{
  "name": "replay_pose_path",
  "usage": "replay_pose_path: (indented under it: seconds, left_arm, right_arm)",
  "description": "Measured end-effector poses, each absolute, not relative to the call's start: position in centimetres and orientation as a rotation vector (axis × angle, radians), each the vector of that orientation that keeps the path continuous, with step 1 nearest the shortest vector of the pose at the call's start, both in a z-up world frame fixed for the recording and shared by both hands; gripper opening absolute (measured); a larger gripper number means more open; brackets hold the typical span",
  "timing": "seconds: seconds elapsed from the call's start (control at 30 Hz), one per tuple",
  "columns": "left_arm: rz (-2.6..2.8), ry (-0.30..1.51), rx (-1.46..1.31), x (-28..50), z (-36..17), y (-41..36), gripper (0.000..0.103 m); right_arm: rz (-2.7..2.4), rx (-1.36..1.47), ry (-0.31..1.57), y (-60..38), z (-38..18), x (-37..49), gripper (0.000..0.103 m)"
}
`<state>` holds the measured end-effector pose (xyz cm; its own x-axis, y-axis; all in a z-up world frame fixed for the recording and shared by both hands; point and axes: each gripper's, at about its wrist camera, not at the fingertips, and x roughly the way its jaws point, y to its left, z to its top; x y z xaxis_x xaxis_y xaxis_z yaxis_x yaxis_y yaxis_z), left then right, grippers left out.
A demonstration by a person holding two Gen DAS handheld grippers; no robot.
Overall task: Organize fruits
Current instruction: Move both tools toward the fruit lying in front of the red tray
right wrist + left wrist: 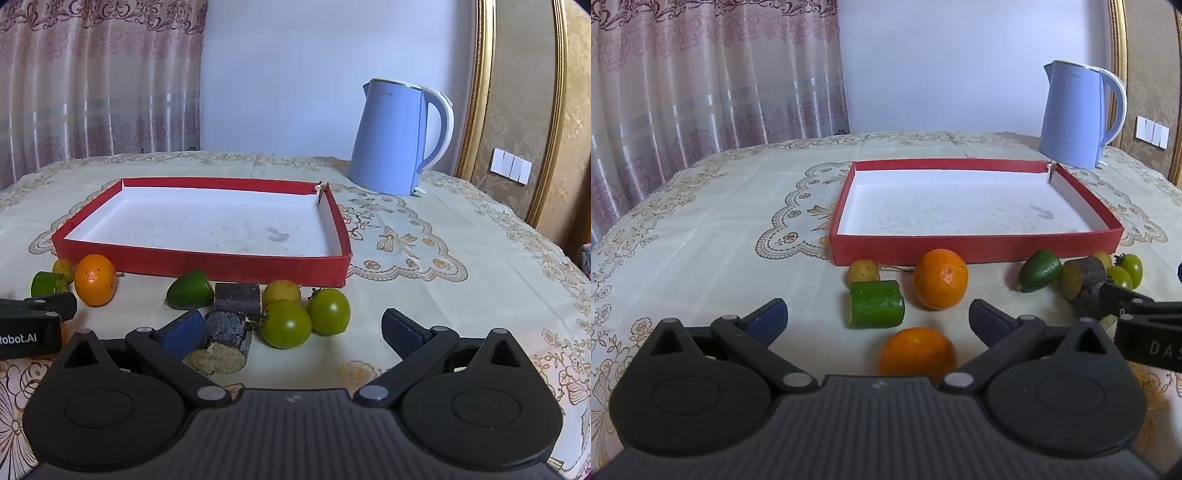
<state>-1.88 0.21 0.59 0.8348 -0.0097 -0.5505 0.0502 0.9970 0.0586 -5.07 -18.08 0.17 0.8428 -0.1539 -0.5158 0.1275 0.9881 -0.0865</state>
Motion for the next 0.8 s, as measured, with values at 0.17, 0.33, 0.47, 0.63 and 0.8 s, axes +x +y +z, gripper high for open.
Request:
replay_pose_path:
  seconds: [0.17,0.33,0.47,0.63,0.8]
  left_arm:
    - [-0.032,0.582,0.073,-1.87,0.53,0.19,0.103]
    - [-0.032,0.583,0.071,-1.9,0.42,0.2,0.103]
    - [-0.036,0.584,0.074,-1.87,0.31,0.16,0.103]
    - [-0.036,0.589,0.074,-1.76,0.15,0.23,0.103]
    - [-0.043,0.591,0.079,-1.66,0.06,0.1,0.103]
  right_arm:
    - [-0.147,-0.04,0.555,-18.07,-0.02,-4.95,0.103]
    - [-0.149,-0.05,0.55,-18.13,0.19,-4.99,0.103]
    - [-0.147,-0.049,0.554,-18.17,0.26,-4.99,0.103]
    - [-0.148,-0.045,0.549,-18.07,0.07,-4.96,0.103]
    - [-0.14,-0.034,0.545,-18.25,-0.1,-4.91,0.103]
